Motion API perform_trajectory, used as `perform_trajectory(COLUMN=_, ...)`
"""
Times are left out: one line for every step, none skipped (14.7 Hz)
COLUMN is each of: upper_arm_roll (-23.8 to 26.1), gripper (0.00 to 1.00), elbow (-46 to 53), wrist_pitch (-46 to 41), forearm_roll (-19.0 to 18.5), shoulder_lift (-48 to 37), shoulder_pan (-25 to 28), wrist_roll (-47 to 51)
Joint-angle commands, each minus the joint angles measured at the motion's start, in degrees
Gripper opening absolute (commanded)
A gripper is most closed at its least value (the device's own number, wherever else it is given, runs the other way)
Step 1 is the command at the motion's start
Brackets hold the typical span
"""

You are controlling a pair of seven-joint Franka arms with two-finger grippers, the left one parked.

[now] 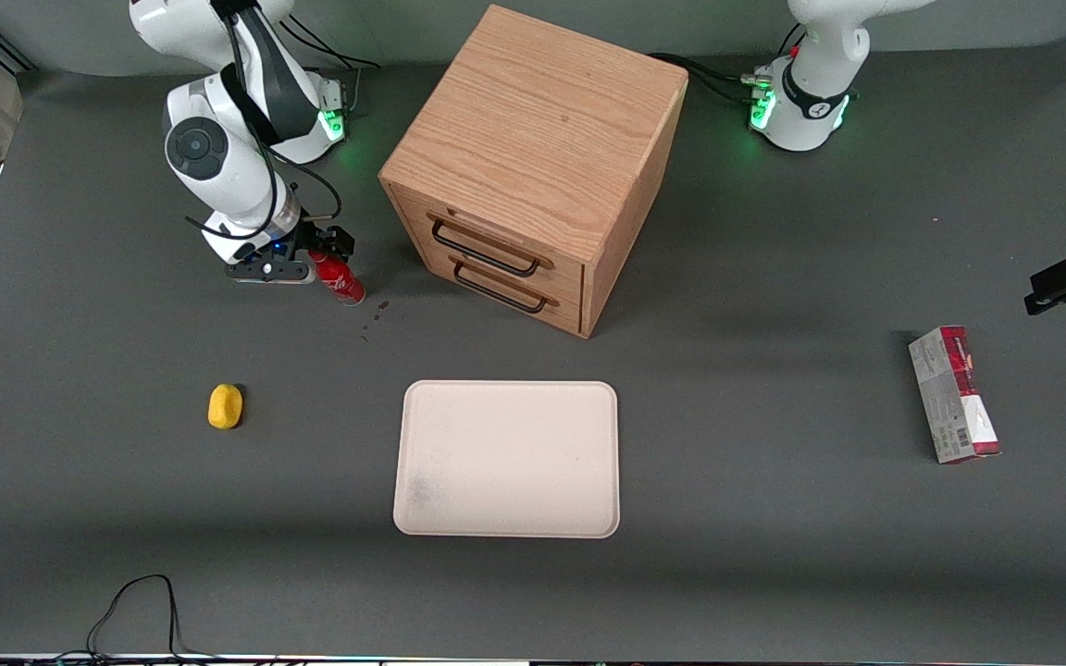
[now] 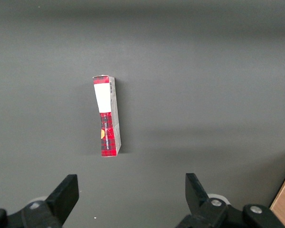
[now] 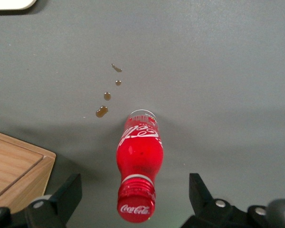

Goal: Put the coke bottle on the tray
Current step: 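Lower the open right gripper around the bottle and close it, then lift the bottle and carry it over the white tray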

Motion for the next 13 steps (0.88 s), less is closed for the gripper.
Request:
perform_trajectory(upper_arm_roll=-0.2, gripper=0.83, elbow=-0.1, wrist_pitch=0.7, forearm_roll=-1.2, shoulder_lift=0.2, shoulder_pan=-0.2, wrist_roll=1.6)
perform_trajectory(upper_arm_roll=-0.2, gripper=0.64, elbow=0.0, wrist_pitch=0.6, forearm_roll=-1.2, shoulder_lift=0.2, shoulder_pan=-0.2, wrist_roll=1.6)
perform_trajectory(upper_arm_roll=-0.2, gripper=0.47, elbow=0.0, wrist_pitch=0.6, forearm_roll=-1.2, shoulder_lift=0.2, shoulder_pan=-0.2, wrist_roll=1.6)
perform_trajectory(upper_arm_roll=-0.2, gripper=0.31, elbow=0.0, wrist_pitch=0.6, forearm_roll=-1.2, shoulder_lift=0.2, shoulder_pan=-0.2, wrist_roll=1.6)
perform_trajectory(upper_arm_roll=-0.2, gripper=0.14, elbow=0.0, wrist_pitch=0.6, forearm_roll=-1.2, shoulder_lift=0.2, shoulder_pan=-0.2, wrist_roll=1.6)
perform_trajectory(upper_arm_roll=-0.3, gripper=0.08, elbow=0.1, wrist_pitch=0.6, forearm_roll=-1.2, shoulder_lift=0.2, shoulder_pan=-0.2, wrist_roll=1.6)
perform_trajectory(upper_arm_roll=-0.7, gripper=0.07, elbow=0.2, wrist_pitch=0.6, forearm_roll=-1.2, shoulder_lift=0.2, shoulder_pan=-0.2, wrist_roll=1.6)
perform_trajectory(upper_arm_roll=-0.9, gripper=0.06, elbow=0.3, wrist_pitch=0.5, forearm_roll=-1.2, shoulder_lift=0.2, shoulder_pan=-0.2, wrist_roll=1.5)
perform_trajectory(upper_arm_roll=-1.0, gripper=0.01, elbow=0.6, wrist_pitch=0.3, forearm_roll=-1.2, shoulder_lift=0.1, shoulder_pan=-0.2, wrist_roll=1.1)
perform_trajectory(upper_arm_roll=-1.0, gripper=0.00, elbow=0.9, wrist_pitch=-0.5, forearm_roll=-1.2, shoulder_lift=0.1, shoulder_pan=-0.2, wrist_roll=0.9)
perform_trajectory(upper_arm_roll=-1.0, gripper=0.00, elbow=1.7, wrist_pitch=-1.3, forearm_roll=-1.2, shoulder_lift=-0.1, shoulder_pan=-0.2, wrist_roll=0.9)
perform_trajectory(upper_arm_roll=-1.1, gripper=0.00, elbow=2.5, wrist_pitch=-2.6, forearm_roll=-1.2, shoulder_lift=-0.2, shoulder_pan=-0.2, wrist_roll=0.9)
perform_trajectory(upper_arm_roll=-1.1, gripper=0.00, elbow=4.1, wrist_pitch=-4.3, forearm_roll=-1.2, shoulder_lift=-0.3, shoulder_pan=-0.2, wrist_roll=0.9)
